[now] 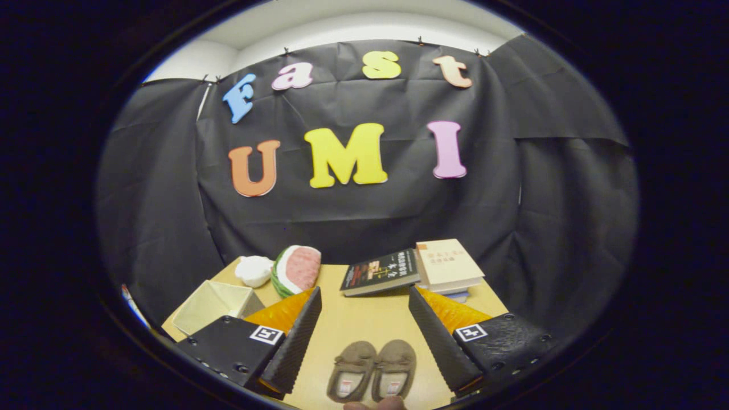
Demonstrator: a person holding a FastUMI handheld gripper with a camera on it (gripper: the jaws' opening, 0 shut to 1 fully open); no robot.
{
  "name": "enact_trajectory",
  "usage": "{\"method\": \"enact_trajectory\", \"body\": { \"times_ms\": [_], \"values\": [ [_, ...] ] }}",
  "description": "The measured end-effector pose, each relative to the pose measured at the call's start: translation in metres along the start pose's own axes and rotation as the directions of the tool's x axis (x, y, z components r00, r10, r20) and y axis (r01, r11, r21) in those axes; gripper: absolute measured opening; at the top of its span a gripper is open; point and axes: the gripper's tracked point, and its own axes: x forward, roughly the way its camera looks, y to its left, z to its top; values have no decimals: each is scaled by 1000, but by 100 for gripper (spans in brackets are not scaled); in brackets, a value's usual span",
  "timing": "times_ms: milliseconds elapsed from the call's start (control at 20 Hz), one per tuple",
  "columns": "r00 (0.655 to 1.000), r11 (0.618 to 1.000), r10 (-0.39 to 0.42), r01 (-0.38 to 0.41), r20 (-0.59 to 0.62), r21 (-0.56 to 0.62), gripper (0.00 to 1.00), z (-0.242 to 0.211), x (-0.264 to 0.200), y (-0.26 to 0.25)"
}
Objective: Open the storage box then place both shoes into the box .Put the left shoe in first, then the right shoe, with the right side of both shoes facing outward in a uniform manner.
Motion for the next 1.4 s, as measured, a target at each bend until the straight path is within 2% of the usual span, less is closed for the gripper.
{"method": "enact_trajectory", "body": {
  "times_ms": [200,350,500,700,850,1000,1200,1400],
  "values": [
    [997,999,-52,51,-54,-17,94,-36,0,-37],
    [994,998,-52,47,-101,-47,94,-65,2,-42],
    [980,999,-28,18,-197,-49,94,-110,7,-30],
    [944,998,32,-47,-328,-38,94,-166,11,9],
    [915,997,57,-74,-399,-29,82,-193,15,27],
    [885,997,70,-79,-461,-1,76,-216,17,38],
    [847,998,57,-52,-529,25,53,-239,23,40],
    [805,1000,19,-6,-593,23,56,-262,25,36]
  ]
}}
